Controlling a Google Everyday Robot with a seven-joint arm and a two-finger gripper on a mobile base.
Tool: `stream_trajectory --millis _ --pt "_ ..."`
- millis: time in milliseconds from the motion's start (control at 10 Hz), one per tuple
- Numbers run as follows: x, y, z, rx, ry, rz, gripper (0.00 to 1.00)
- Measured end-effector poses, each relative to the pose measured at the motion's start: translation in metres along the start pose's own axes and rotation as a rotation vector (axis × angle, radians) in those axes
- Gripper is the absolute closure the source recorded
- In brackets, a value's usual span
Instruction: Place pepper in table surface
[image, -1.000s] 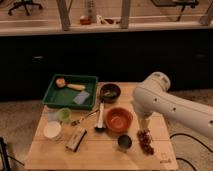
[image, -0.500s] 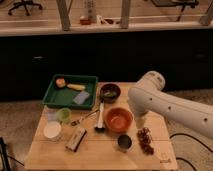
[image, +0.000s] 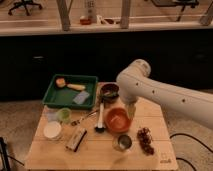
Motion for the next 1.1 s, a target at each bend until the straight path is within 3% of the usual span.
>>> stream_trajectory --millis 500,1100 --pt "-0.012 -0.051 0.012 0.018 0.005 -0.043 0.2" --pt "-0.004 -0.097 0.031 0.038 -0.018 -0.073 0.2"
